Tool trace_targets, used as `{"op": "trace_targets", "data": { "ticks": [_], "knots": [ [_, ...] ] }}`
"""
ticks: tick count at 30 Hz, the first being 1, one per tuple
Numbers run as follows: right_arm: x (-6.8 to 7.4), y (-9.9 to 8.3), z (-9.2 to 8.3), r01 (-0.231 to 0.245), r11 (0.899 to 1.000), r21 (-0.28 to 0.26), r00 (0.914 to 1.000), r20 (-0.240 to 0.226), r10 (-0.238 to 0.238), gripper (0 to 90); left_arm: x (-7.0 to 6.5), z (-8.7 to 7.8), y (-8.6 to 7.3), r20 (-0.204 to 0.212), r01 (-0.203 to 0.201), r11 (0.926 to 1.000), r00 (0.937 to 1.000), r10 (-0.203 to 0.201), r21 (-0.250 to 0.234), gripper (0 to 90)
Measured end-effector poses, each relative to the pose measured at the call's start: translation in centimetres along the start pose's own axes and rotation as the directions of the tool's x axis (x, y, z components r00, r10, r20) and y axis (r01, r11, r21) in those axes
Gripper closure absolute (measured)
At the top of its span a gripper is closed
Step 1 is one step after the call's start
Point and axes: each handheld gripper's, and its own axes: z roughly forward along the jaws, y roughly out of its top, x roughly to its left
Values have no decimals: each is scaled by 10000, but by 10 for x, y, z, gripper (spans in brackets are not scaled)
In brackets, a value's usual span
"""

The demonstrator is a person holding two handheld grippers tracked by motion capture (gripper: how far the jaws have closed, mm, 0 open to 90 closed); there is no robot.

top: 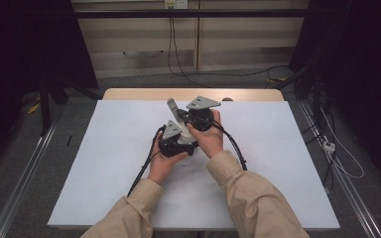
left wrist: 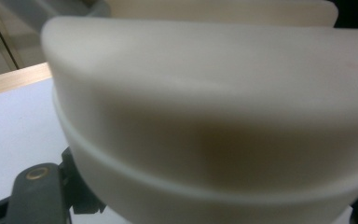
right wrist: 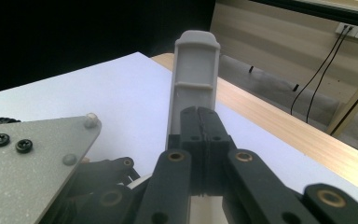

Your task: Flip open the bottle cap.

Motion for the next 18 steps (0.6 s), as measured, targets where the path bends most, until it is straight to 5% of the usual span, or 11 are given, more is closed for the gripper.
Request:
{"op": "trace_targets", "data": {
  "ticks": [18],
  "knots": [
    [0, 0, 3, -85, 10000, 13, 9999, -67, 85, 900, 0, 0, 0, 46, -29, 10000, 10000, 28, 21, 187]
  ]
}}
